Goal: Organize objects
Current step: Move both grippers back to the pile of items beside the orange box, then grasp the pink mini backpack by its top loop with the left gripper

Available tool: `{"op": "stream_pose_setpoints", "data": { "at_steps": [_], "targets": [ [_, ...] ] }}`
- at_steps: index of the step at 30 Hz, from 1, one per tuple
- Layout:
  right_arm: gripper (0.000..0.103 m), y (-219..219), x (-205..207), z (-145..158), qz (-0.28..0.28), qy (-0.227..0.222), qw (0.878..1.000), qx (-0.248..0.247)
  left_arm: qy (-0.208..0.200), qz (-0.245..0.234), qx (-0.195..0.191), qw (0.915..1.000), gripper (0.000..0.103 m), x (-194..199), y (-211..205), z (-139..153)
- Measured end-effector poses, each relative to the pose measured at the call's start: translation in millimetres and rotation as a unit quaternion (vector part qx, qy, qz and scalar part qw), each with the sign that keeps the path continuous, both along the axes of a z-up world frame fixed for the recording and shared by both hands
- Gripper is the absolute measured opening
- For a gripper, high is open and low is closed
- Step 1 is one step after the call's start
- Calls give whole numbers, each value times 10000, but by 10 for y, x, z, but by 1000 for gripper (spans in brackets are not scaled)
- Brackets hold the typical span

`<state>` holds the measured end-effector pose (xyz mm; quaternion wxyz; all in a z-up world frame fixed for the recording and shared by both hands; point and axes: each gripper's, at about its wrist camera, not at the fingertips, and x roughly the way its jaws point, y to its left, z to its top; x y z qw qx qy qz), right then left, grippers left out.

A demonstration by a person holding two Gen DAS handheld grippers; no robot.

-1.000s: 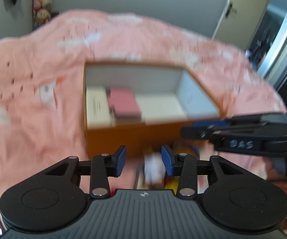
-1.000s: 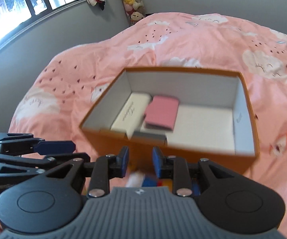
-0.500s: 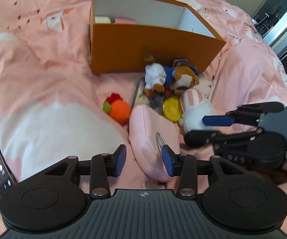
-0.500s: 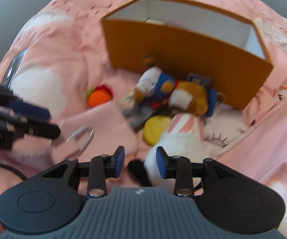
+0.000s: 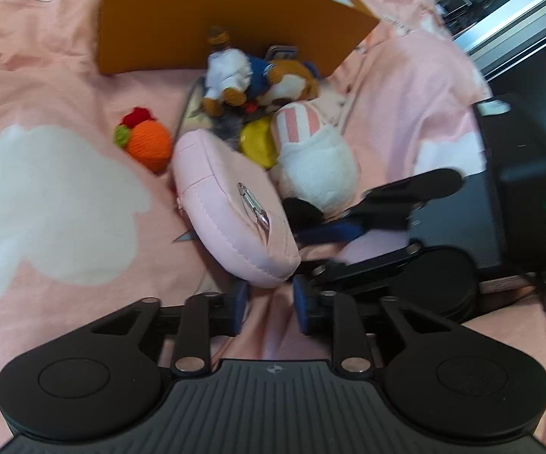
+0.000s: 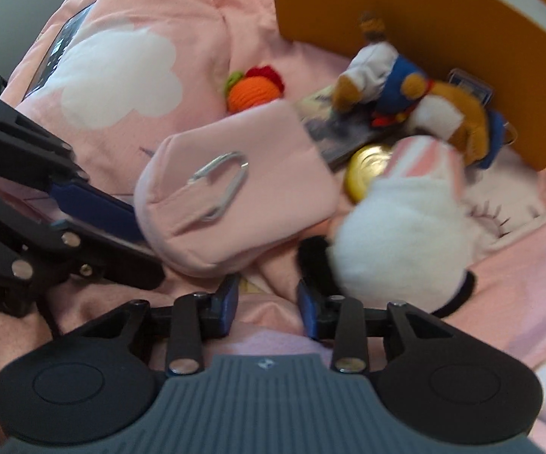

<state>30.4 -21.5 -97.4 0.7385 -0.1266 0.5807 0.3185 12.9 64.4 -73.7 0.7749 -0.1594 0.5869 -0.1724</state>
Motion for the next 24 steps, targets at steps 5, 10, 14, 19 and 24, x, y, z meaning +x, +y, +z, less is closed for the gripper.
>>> {"op": "stream_pose_setpoints", "data": {
  "at_steps": [5, 10, 14, 19, 24],
  "targets": [
    [37, -18, -9, 21, -106, -114, 9998, 109, -444, 167, -472, 9978, 17, 74, 16, 98],
    [34, -112, -1, 211, -487, -683, 9955, 444, -1011, 214, -329, 9941, 17, 144, -37, 261],
    [34, -119, 21, 330, -744, -1260, 9883, 421, -1210, 298, -192, 9920, 17, 197, -52, 310],
    [35, -214, 210, 356, -1226, -1425, 9810, 488, -1479, 428, 188, 9879, 25, 232, -1, 361],
    [35, -270, 282, 376, -1475, -1544, 9758, 465, -1525, 400, 686, 9851, 35, 282, 82, 324]
  ]
}}
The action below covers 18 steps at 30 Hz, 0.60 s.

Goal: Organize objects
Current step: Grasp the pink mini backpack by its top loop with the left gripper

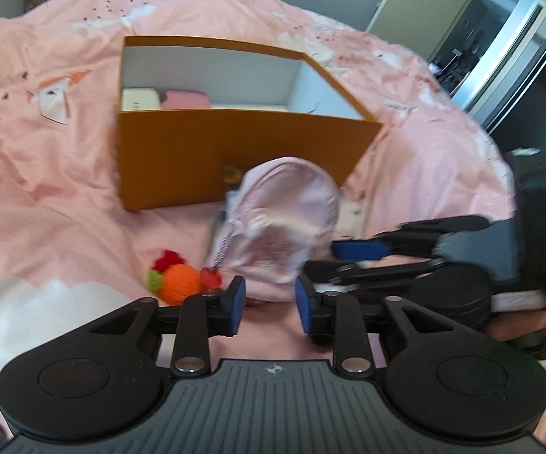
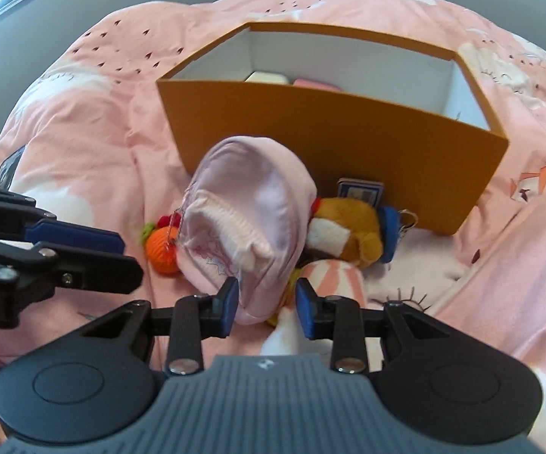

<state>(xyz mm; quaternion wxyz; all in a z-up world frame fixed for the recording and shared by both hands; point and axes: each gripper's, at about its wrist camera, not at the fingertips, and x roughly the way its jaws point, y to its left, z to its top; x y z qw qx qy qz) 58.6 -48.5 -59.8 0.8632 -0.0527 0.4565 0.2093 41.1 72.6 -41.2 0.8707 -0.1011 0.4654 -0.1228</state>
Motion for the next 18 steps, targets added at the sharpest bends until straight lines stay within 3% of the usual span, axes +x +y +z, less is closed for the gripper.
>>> {"op": "stream_pose_setpoints", "data": {
  "at_steps": [4, 10, 14, 18],
  "targets": [
    [35, -6, 21, 0, -162, -102, 9998, -64, -83, -122, 349, 9993, 38, 100, -17, -60],
    [35, -132, 66, 5, -396, -47, 9992, 51, -324, -357, 587, 9971, 52, 266, -91, -142],
    [45, -205, 48, 29, -515, -21, 9986, -78, -323, -363, 485, 9976, 55, 357, -79, -204],
    [46, -214, 50, -48, -469, 162, 9986, -157, -249, -248, 207, 9992, 56, 459, -65, -265]
  ]
}}
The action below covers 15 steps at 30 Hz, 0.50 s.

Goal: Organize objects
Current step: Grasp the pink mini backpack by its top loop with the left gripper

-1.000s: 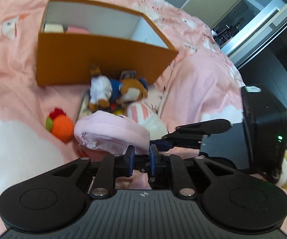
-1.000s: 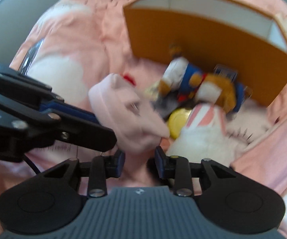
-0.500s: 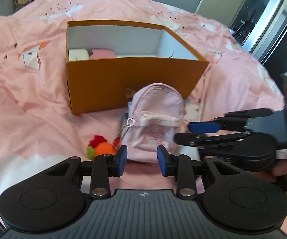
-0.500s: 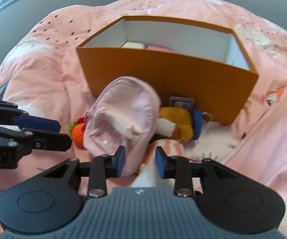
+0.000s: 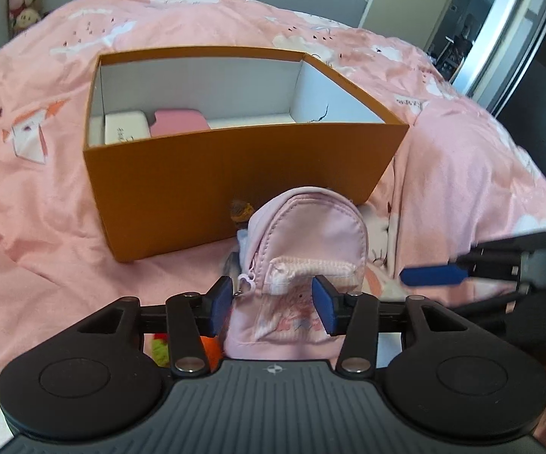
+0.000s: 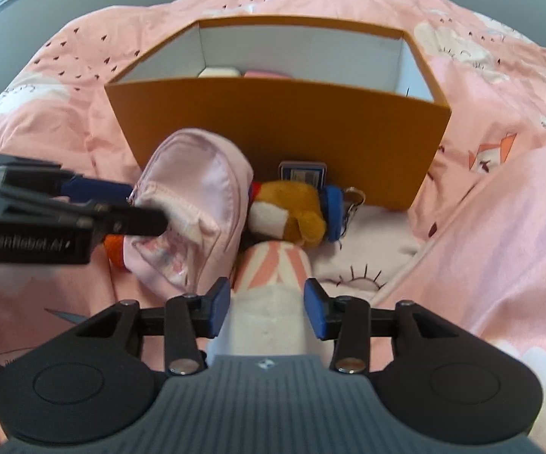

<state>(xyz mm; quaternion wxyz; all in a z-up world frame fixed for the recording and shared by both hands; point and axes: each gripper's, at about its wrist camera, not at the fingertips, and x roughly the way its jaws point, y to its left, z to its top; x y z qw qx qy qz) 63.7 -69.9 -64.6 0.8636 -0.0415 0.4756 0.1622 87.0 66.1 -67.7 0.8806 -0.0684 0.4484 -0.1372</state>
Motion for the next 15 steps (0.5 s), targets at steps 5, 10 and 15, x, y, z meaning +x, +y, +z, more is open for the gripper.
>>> {"op": "stream_pose_setpoints", "data": {
  "at_steps": [5, 10, 15],
  "targets": [
    [52, 18, 23, -46, 13, 11, 10000, -53, -39, -2, 30, 10000, 56, 91, -97, -70],
    [53, 15, 92, -113, -82, 10, 9999, -90, 2, 93, 19, 10000, 56, 160, -166, -148],
    [53, -12, 112, -124, -159, 35, 9999, -58, -52, 17, 269, 9996, 55, 164, -250, -179]
  ]
}}
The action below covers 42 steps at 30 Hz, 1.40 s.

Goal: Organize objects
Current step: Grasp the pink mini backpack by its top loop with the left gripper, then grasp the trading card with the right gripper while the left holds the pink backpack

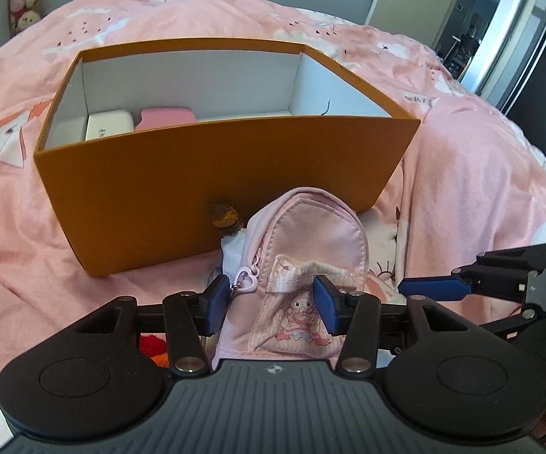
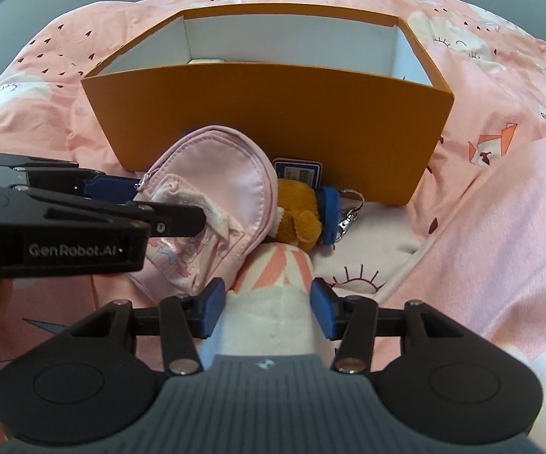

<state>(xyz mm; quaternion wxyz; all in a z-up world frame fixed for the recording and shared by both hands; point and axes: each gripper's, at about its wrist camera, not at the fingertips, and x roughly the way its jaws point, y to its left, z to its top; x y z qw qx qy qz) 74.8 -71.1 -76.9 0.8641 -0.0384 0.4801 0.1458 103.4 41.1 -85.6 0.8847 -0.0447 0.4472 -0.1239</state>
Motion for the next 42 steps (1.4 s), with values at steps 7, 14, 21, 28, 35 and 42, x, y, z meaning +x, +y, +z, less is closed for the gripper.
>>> {"op": "stream_pose_setpoints", "data": {
  "at_steps": [7, 14, 21, 28, 35, 42],
  "targets": [
    [50, -9, -20, 51, -29, -112, 9999, 49, -217, 111, 113, 9996, 29, -137, 16, 83],
    [42, 86, -60, 220, 329, -398, 9974, 503, -312, 558, 234, 9977, 22, -383, 276, 427],
    [41, 295, 132, 58, 491, 420, 9930, 986, -87, 1202, 182, 9925, 22, -546, 715, 461],
    [50, 408, 352, -186, -234, 1359, 9798, 1444, -118, 1384, 81, 9903, 22, -568, 884, 396],
    [69, 430, 435, -222, -1094, 1558, 9653, 1788, -83, 1528, -106, 9882, 22, -557, 1031, 338],
    [71, 639, 548, -307, -1517, 1612, 9658, 1347, -50, 1552, -207, 9877, 22, -543, 1085, 282]
  ]
}}
